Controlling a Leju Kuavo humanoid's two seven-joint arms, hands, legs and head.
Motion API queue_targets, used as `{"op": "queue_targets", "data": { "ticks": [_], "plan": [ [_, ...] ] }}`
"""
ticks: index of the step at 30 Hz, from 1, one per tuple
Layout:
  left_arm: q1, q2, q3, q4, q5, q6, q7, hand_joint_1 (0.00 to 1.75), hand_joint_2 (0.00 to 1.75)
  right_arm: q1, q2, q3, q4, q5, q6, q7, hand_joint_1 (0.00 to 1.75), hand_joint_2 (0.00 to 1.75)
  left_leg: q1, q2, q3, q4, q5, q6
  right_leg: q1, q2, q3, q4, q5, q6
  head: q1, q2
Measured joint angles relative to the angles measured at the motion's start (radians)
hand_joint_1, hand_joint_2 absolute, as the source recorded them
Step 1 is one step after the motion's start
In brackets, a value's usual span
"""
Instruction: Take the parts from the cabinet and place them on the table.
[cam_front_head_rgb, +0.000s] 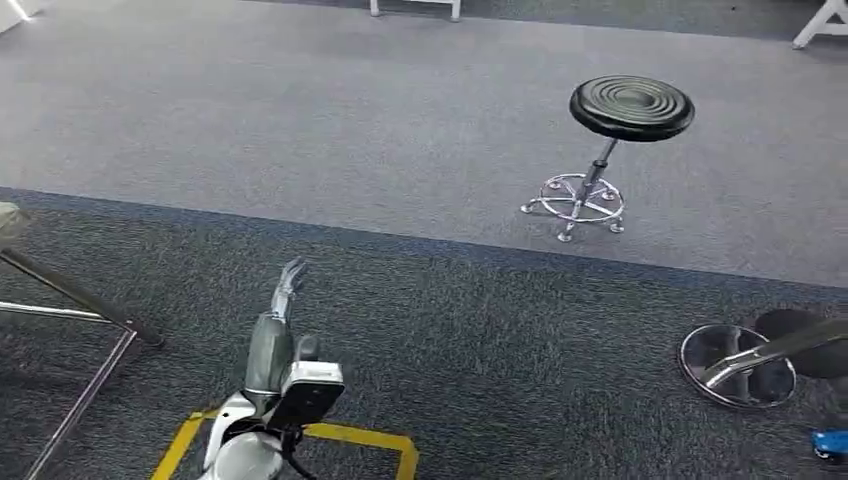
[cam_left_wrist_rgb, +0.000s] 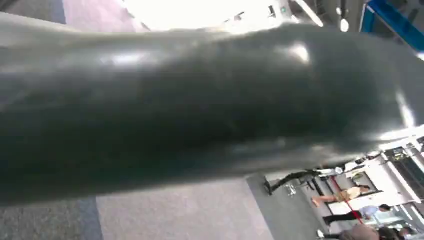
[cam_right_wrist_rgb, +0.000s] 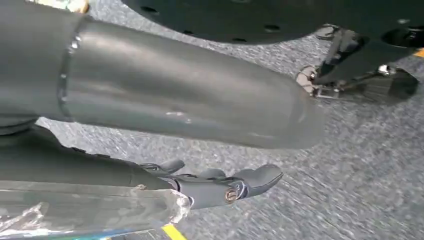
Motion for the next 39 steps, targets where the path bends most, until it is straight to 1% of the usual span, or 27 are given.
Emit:
{"op": "queue_targets", "data": {
  "ticks": [1, 3, 5, 7, 8, 9, 10, 13, 14, 15, 16, 18, 19, 21, 23, 24, 25, 27, 29, 30, 31, 32, 34, 35, 36, 38, 39],
  "plan": [
    [-0.001, 0.000, -0.002, 0.000, 0.000, -0.001, 0.000, 0.00, 0.00, -0.003, 0.000, -0.003, 0.000, -0.003, 0.000, -0.001, 0.00, 0.00, 0.000, 0.012, -0.001, 0.000, -0.002, 0.004, -0.002, -0.029, -0.032, 0.063, -0.038, 0.003, 0.010, 0.000],
    [0.003, 0.002, -0.002, 0.002, 0.000, -0.001, 0.000, 0.00, 0.00, -0.007, 0.000, -0.009, 0.000, -0.007, 0.000, -0.001, 0.00, 0.00, -0.004, 0.045, -0.002, 0.000, -0.004, 0.008, -0.005, -0.050, -0.109, 0.228, -0.112, 0.009, 0.010, 0.000],
    [0.004, 0.002, -0.002, 0.004, 0.000, -0.001, 0.000, 0.00, 0.00, -0.006, 0.000, -0.011, 0.000, -0.008, 0.000, -0.001, 0.00, 0.00, -0.006, 0.072, -0.002, 0.001, -0.005, 0.008, -0.005, -0.054, -0.128, 0.273, -0.112, 0.012, 0.010, 0.000],
    [0.003, 0.002, -0.002, 0.004, 0.000, -0.001, 0.000, 0.00, 0.00, -0.002, 0.000, -0.016, 0.000, -0.010, -0.001, -0.001, 0.00, 0.00, -0.006, 0.094, 0.001, 0.001, -0.008, 0.005, -0.005, -0.068, -0.058, 0.151, -0.041, 0.011, 0.011, 0.000],
    [0.003, 0.001, -0.002, 0.004, 0.000, -0.001, 0.000, 0.00, 0.00, -0.002, 0.000, -0.018, 0.000, -0.011, -0.001, -0.001, 0.00, 0.00, -0.006, 0.104, 0.004, 0.001, -0.010, 0.002, -0.004, -0.091, -0.002, 0.052, 0.000, 0.007, 0.011, 0.000],
    [0.003, 0.001, -0.002, 0.004, 0.000, -0.001, 0.000, 0.00, 0.00, -0.005, 0.000, -0.018, 0.000, -0.011, -0.001, -0.001, 0.00, 0.00, -0.009, 0.114, 0.008, 0.001, -0.013, -0.003, 0.002, -0.144, 0.038, -0.022, 0.005, 0.003, 0.012, 0.000],
    [0.002, 0.002, -0.002, 0.004, 0.000, -0.001, 0.000, 0.00, 0.00, -0.009, 0.000, -0.019, 0.000, -0.011, -0.002, -0.001, 0.00, 0.00, -0.017, 0.124, 0.007, 0.007, -0.018, -0.010, 0.010, -0.141, 0.052, -0.034, 0.003, -0.006, 0.011, 0.000],
    [0.002, 0.001, -0.004, 0.004, 0.000, -0.001, 0.000, 0.00, 0.00, -0.006, 0.000, -0.019, 0.000, -0.011, -0.002, -0.001, 0.00, 0.00, -0.017, 0.154, 0.012, 0.004, -0.016, -0.020, 0.011, -0.107, 0.038, -0.028, 0.006, -0.017, 0.010, 0.000],
    [0.000, 0.000, -0.004, 0.004, 0.000, -0.001, 0.000, 0.00, 0.00, -0.005, 0.000, -0.019, 0.000, -0.011, -0.002, -0.001, 0.00, 0.00, -0.014, 0.149, 0.013, 0.006, -0.025, -0.031, 0.003, -0.094, 0.045, -0.036, 0.012, -0.026, 0.012, 0.000],
    [-0.002, 0.000, -0.004, 0.004, 0.000, -0.001, 0.000, 0.00, 0.00, -0.003, 0.002, -0.019, 0.000, -0.012, -0.002, -0.001, 0.00, 0.00, -0.011, 0.097, 0.010, 0.022, -0.039, -0.038, 0.000, -0.085, 0.046, -0.037, 0.014, -0.029, 0.007, 0.000],
    [-0.002, 0.000, -0.005, 0.004, 0.000, -0.001, 0.000, 0.00, 0.00, -0.004, 0.002, -0.019, 0.000, -0.012, -0.003, -0.001, 0.00, 0.00, -0.008, 0.057, -0.015, 0.080, -0.079, -0.041, -0.002, -0.074, 0.045, -0.037, 0.015, -0.035, 0.003, 0.000],
    [0.002, 0.005, -0.004, 0.005, 0.000, -0.001, 0.000, 0.00, 0.00, -0.008, 0.002, -0.022, 0.000, -0.014, -0.007, -0.002, 0.00, 0.00, -0.005, 0.038, -0.088, 0.235, -0.150, -0.044, -0.002, -0.046, 0.043, -0.037, 0.016, -0.040, 0.001, 0.000],
    [0.003, 0.006, -0.004, 0.007, 0.000, -0.001, 0.000, 0.00, 0.00, -0.009, 0.002, -0.024, 0.000, -0.016, -0.008, -0.003, 0.00, 0.00, -0.005, 0.036, -0.119, 0.294, -0.165, -0.044, -0.002, -0.031, 0.042, -0.037, 0.016, -0.041, 0.001, 0.000],
    [0.002, 0.008, -0.004, 0.010, 0.000, -0.002, 0.000, 0.00, 0.00, -0.005, 0.002, -0.027, 0.000, -0.023, -0.012, -0.005, 0.00, 0.00, -0.005, 0.034, -0.120, 0.280, -0.123, -0.040, -0.002, -0.001, 0.044, -0.035, 0.016, -0.041, 0.001, 0.000],
    [0.000, 0.008, -0.004, 0.011, 0.001, -0.006, 0.000, 0.00, 0.00, -0.004, 0.002, -0.033, 0.000, -0.032, -0.017, -0.010, 0.00, 0.00, -0.005, 0.015, -0.052, 0.130, -0.023, -0.030, -0.002, 0.031, 0.047, -0.033, 0.016, -0.039, 0.001, 0.000],
    [-0.002, 0.008, -0.005, 0.012, 0.001, -0.008, 0.000, 0.00, 0.00, -0.005, 0.003, -0.037, 0.000, -0.034, -0.020, -0.012, 0.00, 0.00, -0.004, -0.020, -0.019, 0.056, 0.012, -0.024, -0.003, 0.044, 0.047, -0.033, 0.017, -0.038, 0.001, 0.000],
    [-0.005, 0.008, -0.006, 0.013, 0.001, -0.008, 0.000, 0.00, 0.00, -0.008, 0.006, -0.040, 0.000, -0.036, -0.024, -0.014, 0.00, 0.00, 0.002, -0.064, -0.010, 0.027, 0.002, -0.017, 0.003, 0.054, 0.040, -0.026, 0.015, -0.030, 0.004, 0.000],
    [-0.006, 0.008, -0.006, 0.017, 0.002, -0.011, 0.001, 0.00, 0.00, -0.007, 0.006, -0.048, 0.000, -0.041, -0.031, -0.019, 0.00, 0.00, -0.002, -0.049, -0.007, 0.015, -0.005, -0.022, -0.007, 0.076, 0.026, -0.028, 0.021, -0.016, 0.004, 0.000],
    [-0.008, 0.005, -0.009, 0.018, 0.002, -0.014, 0.001, 0.00, 0.00, 0.001, 0.006, -0.054, 0.000, -0.048, -0.035, -0.020, 0.00, 0.00, 0.001, -0.029, -0.003, 0.003, 0.001, -0.011, -0.009, 0.098, 0.011, -0.034, 0.025, 0.000, 0.003, 0.000],
    [-0.009, 0.001, -0.009, 0.018, 0.002, -0.015, 0.001, 0.00, 0.00, 0.003, 0.005, -0.058, 0.000, -0.051, -0.036, -0.019, 0.00, 0.00, 0.004, -0.011, 0.000, -0.001, 0.004, -0.007, -0.007, 0.052, 0.011, -0.020, 0.015, 0.000, 0.002, 0.000],
    [-0.009, -0.002, -0.010, 0.018, 0.002, -0.017, 0.002, 0.00, 0.00, 0.001, 0.005, -0.062, 0.000, -0.052, -0.038, -0.018, 0.00, 0.00, 0.004, -0.002, 0.000, -0.002, 0.003, -0.003, -0.004, -0.008, -0.010, 0.020, -0.011, 0.004, 0.016, 0.000],
    [-0.007, -0.001, -0.010, 0.019, 0.003, -0.017, 0.002, 0.00, 0.00, -0.005, 0.005, -0.066, 0.000, -0.052, -0.038, -0.018, 0.00, 0.00, 0.001, 0.016, 0.000, -0.002, 0.002, 0.001, -0.004, -0.039, -0.051, 0.100, -0.053, 0.008, 0.020, 0.000],
    [-0.005, 0.000, -0.009, 0.022, 0.005, -0.016, 0.002, 0.00, 0.00, -0.007, 0.005, -0.067, 0.000, -0.051, -0.038, -0.019, 0.00, 0.00, -0.001, 0.050, -0.001, -0.002, -0.001, 0.003, -0.008, -0.054, -0.129, 0.256, -0.115, 0.014, 0.019, 0.000],
    [-0.005, 0.000, -0.009, 0.024, 0.005, -0.016, 0.002, 0.00, 0.00, -0.007, 0.005, -0.068, 0.000, -0.050, -0.039, -0.019, 0.00, 0.00, -0.001, 0.063, -0.001, -0.002, -0.002, 0.003, -0.009, -0.056, -0.141, 0.282, -0.114, 0.017, 0.019, 0.000],
    [-0.005, 0.000, -0.009, 0.025, 0.006, -0.016, 0.002, 0.00, 0.00, -0.006, 0.005, -0.068, 0.000, -0.049, -0.041, -0.021, 0.00, 0.00, -0.001, 0.076, 0.001, -0.002, -0.003, 0.002, -0.010, -0.058, -0.128, 0.261, -0.091, 0.019, 0.020, 0.000],
    [-0.008, -0.002, -0.008, 0.027, 0.015, -0.018, -0.003, 0.00, 0.00, -0.003, 0.000, -0.069, 0.000, -0.045, -0.042, -0.028, 0.00, 0.00, -0.001, 0.097, 0.006, -0.001, -0.008, -0.003, -0.012, -0.075, -0.040, 0.102, -0.008, 0.017, 0.019, 0.000],
    [-0.010, -0.003, -0.008, 0.027, 0.021, -0.020, -0.005, 0.00, 0.00, -0.006, -0.002, -0.069, 0.000, -0.043, -0.042, -0.034, 0.00, 0.00, -0.002, 0.106, 0.011, -0.001, -0.011, -0.008, -0.011, -0.117, 0.018, 0.004, 0.026, 0.015, 0.020, 0.000]
  ]
}}
